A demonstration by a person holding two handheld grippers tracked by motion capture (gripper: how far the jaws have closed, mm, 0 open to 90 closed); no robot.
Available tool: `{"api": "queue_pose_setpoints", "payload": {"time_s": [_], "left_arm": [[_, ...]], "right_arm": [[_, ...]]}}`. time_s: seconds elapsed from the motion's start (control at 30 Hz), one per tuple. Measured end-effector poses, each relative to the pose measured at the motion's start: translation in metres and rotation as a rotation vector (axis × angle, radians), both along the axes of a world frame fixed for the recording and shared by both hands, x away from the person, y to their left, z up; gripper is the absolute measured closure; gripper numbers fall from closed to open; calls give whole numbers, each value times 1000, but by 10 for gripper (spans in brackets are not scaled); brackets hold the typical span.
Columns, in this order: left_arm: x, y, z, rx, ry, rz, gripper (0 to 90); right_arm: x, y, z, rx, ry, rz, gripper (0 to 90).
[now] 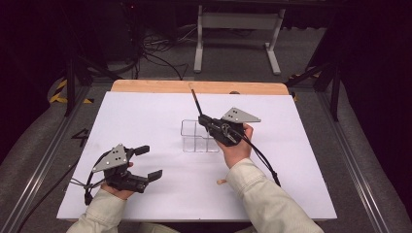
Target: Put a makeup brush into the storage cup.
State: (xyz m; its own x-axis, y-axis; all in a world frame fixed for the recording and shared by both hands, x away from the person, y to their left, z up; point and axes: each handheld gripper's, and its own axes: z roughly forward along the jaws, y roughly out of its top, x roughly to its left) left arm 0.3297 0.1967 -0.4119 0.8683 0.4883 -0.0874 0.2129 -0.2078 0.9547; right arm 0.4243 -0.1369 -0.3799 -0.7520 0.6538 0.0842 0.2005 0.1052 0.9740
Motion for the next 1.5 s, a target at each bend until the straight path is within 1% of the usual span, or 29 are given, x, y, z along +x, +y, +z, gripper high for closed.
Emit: {"api": "queue_pose_setpoints", "payload": {"time_s": [0.1,0.23,0.4,0.57,0.6,0.77,0.9,1.07,1.27,1.43,1.5], "left_arm": [[0,0,0,-5,5,1,63],[0,1,0,-1,-1,0,63],[0,1,0,-4,1,1,63],[-1,1,0,-3,2,1,63],[-1,1,0,-3,2,1,63],[-1,1,0,-3,2,0,63],[-1,1,0,-4,3,-1,64],[-1,2,1,0,-7,2,64],[-1,1,0,-4,-2,0,64],[-1,1,0,-6,1,0,64],[-1,0,0,-4,0,-1,64]], "right_arm": [[3,3,-4,-12,4,-6,847],[7,5,-7,-19,13,-13,847],[11,6,-14,-37,40,-28,847],[12,10,-19,-61,51,-27,847],[12,10,-21,-67,59,-28,846],[13,10,-24,-75,84,-41,847],[13,10,-26,-97,94,-51,846],[13,9,-27,-98,109,-56,845],[11,8,-26,-102,118,-53,845],[9,6,-25,-99,141,-51,844],[7,7,-24,-107,141,-49,843]]}}
